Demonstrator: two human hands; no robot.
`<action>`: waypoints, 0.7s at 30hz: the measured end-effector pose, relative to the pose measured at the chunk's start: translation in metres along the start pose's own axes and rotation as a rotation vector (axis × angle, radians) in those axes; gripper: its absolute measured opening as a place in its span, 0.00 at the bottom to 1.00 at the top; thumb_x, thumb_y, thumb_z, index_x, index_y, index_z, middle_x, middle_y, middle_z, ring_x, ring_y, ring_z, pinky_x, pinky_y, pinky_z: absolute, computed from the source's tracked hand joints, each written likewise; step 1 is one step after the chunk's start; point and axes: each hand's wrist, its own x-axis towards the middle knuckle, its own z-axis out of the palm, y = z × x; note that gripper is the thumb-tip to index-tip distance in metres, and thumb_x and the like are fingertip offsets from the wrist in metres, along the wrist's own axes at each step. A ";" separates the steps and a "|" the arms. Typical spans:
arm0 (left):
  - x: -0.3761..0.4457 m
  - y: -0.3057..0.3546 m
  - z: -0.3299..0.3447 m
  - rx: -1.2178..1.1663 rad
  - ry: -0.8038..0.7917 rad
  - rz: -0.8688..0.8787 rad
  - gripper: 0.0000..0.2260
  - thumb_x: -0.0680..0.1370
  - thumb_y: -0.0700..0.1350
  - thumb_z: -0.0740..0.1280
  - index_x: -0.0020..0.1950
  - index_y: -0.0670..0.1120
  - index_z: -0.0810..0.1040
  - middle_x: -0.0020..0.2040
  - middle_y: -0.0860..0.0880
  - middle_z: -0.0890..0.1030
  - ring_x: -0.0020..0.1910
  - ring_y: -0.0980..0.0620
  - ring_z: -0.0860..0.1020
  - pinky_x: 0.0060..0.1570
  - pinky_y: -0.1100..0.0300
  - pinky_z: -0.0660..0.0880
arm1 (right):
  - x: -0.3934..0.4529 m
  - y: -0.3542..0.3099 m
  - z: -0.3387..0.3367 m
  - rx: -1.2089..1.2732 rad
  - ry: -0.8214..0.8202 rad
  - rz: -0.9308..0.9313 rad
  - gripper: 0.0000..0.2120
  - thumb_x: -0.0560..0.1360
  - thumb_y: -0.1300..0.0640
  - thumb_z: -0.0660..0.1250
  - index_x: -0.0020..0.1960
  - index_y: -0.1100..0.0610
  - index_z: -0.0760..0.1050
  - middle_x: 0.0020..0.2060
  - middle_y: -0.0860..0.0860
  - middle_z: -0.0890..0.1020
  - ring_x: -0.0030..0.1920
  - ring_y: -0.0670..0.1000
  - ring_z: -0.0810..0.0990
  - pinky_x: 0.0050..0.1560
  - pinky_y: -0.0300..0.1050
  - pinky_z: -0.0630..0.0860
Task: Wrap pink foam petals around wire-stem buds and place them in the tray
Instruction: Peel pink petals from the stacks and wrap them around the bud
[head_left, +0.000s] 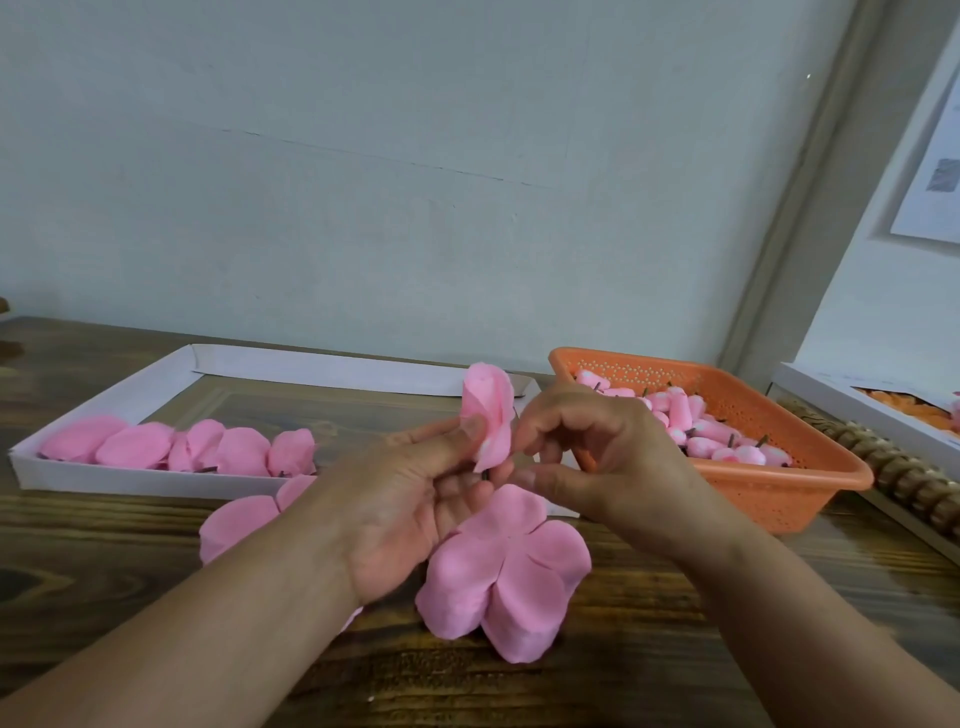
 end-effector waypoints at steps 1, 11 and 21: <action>0.000 0.000 0.000 0.006 -0.007 0.000 0.06 0.71 0.39 0.68 0.43 0.38 0.84 0.36 0.45 0.84 0.29 0.55 0.80 0.25 0.68 0.75 | 0.000 -0.002 0.000 -0.022 0.020 -0.024 0.08 0.66 0.60 0.74 0.44 0.54 0.79 0.39 0.56 0.78 0.37 0.53 0.75 0.40 0.47 0.74; -0.001 -0.001 0.001 0.045 0.015 0.000 0.12 0.66 0.40 0.69 0.47 0.38 0.81 0.37 0.44 0.83 0.33 0.52 0.81 0.29 0.65 0.78 | -0.002 -0.014 -0.003 -0.280 0.024 -0.135 0.18 0.66 0.56 0.73 0.55 0.50 0.75 0.60 0.49 0.70 0.62 0.45 0.70 0.62 0.39 0.68; 0.000 -0.006 -0.002 0.056 -0.014 -0.029 0.12 0.69 0.38 0.69 0.51 0.36 0.81 0.41 0.42 0.84 0.36 0.51 0.82 0.41 0.61 0.81 | -0.002 -0.015 -0.003 -0.396 0.043 -0.052 0.13 0.66 0.62 0.76 0.50 0.55 0.80 0.66 0.48 0.70 0.68 0.46 0.66 0.68 0.44 0.63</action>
